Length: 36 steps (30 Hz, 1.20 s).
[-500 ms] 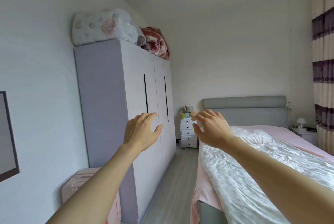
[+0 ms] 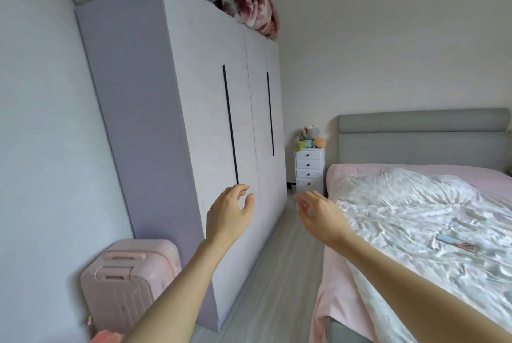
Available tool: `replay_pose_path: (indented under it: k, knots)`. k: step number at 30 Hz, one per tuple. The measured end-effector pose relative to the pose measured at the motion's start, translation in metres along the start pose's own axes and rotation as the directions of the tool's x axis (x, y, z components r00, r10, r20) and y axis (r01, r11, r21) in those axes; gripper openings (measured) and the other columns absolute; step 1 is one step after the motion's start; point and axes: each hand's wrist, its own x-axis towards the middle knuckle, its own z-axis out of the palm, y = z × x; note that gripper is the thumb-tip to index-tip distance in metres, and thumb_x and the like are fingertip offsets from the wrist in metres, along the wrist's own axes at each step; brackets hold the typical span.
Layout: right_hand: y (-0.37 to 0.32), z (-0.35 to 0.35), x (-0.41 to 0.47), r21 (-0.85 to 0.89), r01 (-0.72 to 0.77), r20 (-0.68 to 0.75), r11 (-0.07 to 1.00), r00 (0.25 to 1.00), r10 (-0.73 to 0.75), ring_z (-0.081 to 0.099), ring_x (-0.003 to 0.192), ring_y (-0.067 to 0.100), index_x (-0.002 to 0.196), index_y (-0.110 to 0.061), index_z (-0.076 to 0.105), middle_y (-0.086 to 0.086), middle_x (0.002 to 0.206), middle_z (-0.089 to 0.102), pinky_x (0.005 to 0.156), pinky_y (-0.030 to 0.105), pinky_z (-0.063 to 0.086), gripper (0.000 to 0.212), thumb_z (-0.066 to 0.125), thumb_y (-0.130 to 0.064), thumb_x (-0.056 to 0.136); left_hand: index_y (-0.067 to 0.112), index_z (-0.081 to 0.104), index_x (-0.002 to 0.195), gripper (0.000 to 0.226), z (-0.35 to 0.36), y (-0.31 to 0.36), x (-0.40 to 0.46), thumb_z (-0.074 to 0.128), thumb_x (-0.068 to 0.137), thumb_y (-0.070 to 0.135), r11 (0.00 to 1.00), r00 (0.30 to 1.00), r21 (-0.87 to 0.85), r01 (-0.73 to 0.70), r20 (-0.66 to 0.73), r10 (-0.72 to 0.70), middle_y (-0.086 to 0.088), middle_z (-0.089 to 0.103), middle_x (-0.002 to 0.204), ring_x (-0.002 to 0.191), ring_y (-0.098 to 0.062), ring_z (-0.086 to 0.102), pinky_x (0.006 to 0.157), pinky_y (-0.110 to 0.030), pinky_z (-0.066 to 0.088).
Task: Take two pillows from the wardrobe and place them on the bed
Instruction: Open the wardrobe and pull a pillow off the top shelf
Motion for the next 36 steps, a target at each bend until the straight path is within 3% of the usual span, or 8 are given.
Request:
replay_pose_path:
  k: [6, 11, 15, 21, 25, 30, 33, 36]
  knots:
    - [0.070, 0.077, 0.104, 0.168, -0.185, 0.140, 0.968, 0.977, 0.163, 0.059, 0.097, 0.025, 0.114, -0.014, 0.059, 0.008, 0.103, 0.067, 0.079, 0.031, 0.044, 0.027, 0.045, -0.014, 0.091, 0.016, 0.061, 0.108, 0.023, 0.076, -0.058, 0.093, 0.052, 0.089, 0.025, 0.974, 0.983, -0.133, 0.181, 0.003, -0.183, 0.004, 0.065, 0.109, 0.095, -0.014, 0.059, 0.088, -0.033, 0.047]
    - [0.130, 0.170, 0.184, 0.300, -0.292, 0.211, 0.908, 0.949, 0.235, 0.062, 0.090, 0.025, 0.105, -0.015, 0.063, 0.007, 0.091, 0.070, 0.082, 0.035, 0.048, 0.023, 0.048, -0.011, 0.088, 0.017, 0.061, 0.109, 0.022, 0.152, -0.134, 0.165, 0.052, 0.090, 0.023, 0.926, 0.953, -0.224, 0.303, 0.039, -0.302, 0.011, 0.061, 0.099, 0.089, -0.009, 0.055, 0.079, -0.022, 0.039]
    - [0.173, 0.236, 0.275, 0.320, -0.311, 0.248, 0.895, 0.939, 0.238, 0.062, 0.090, 0.026, 0.105, -0.015, 0.063, 0.009, 0.090, 0.070, 0.084, 0.037, 0.049, 0.024, 0.047, -0.011, 0.088, 0.017, 0.059, 0.113, 0.025, 0.213, -0.197, 0.258, 0.050, 0.090, 0.024, 0.919, 0.945, -0.223, 0.327, 0.060, -0.321, 0.010, 0.059, 0.101, 0.091, -0.009, 0.055, 0.080, -0.021, 0.038]
    - [0.220, 0.326, 0.468, 0.307, -0.325, 0.297, 0.895, 0.926, 0.234, 0.063, 0.089, 0.026, 0.108, -0.016, 0.061, 0.011, 0.091, 0.070, 0.078, 0.034, 0.049, 0.027, 0.044, -0.009, 0.088, 0.019, 0.055, 0.117, 0.027, 0.278, -0.276, 0.475, 0.046, 0.091, 0.023, 0.930, 0.947, -0.182, 0.319, 0.015, -0.321, 0.004, 0.061, 0.109, 0.088, -0.010, 0.054, 0.077, -0.022, 0.038]
    - [0.248, 0.358, 0.553, 0.282, -0.287, 0.302, 0.915, 0.932, 0.199, 0.063, 0.087, 0.022, 0.108, -0.019, 0.060, 0.006, 0.090, 0.070, 0.077, 0.031, 0.048, 0.026, 0.044, -0.011, 0.089, 0.019, 0.052, 0.119, 0.029, 0.313, -0.302, 0.570, 0.045, 0.091, 0.023, 0.940, 0.941, -0.078, 0.332, -0.034, -0.336, 0.003, 0.061, 0.114, 0.093, -0.013, 0.056, 0.081, -0.027, 0.042]
    - [0.283, 0.410, 0.677, 0.311, -0.139, 0.259, 0.940, 0.964, 0.057, 0.060, 0.087, 0.018, 0.113, -0.019, 0.057, 0.002, 0.098, 0.067, 0.081, 0.034, 0.050, 0.026, 0.043, -0.015, 0.092, 0.019, 0.051, 0.121, 0.032, 0.359, -0.345, 0.659, 0.048, 0.090, 0.025, 0.934, 0.925, 0.093, 0.346, -0.203, -0.322, 0.000, 0.059, 0.119, 0.099, -0.020, 0.059, 0.082, -0.034, 0.048]
    - [0.289, 0.454, 0.754, 0.331, 0.141, 0.203, 0.933, 0.955, -0.216, 0.053, 0.106, 0.015, 0.123, -0.018, 0.052, -0.001, 0.120, 0.057, 0.089, 0.032, 0.046, 0.032, 0.040, -0.013, 0.093, 0.015, 0.055, 0.116, 0.032, 0.383, -0.374, 0.700, 0.055, 0.086, 0.026, 0.908, 0.894, 0.241, 0.344, -0.379, -0.238, -0.002, 0.064, 0.114, 0.095, -0.024, 0.063, 0.080, -0.038, 0.049]
    - [0.282, 0.493, 0.818, 0.318, 0.482, 0.038, 0.817, 0.854, -0.519, 0.044, 0.118, 0.019, 0.126, -0.015, 0.048, 0.007, 0.128, 0.051, 0.088, 0.034, 0.047, 0.041, 0.035, -0.017, 0.088, 0.017, 0.062, 0.098, 0.024, 0.403, -0.391, 0.725, 0.058, 0.080, 0.033, 0.832, 0.813, 0.415, 0.368, -0.578, -0.071, 0.001, 0.070, 0.088, 0.066, -0.022, 0.067, 0.056, -0.030, 0.050]
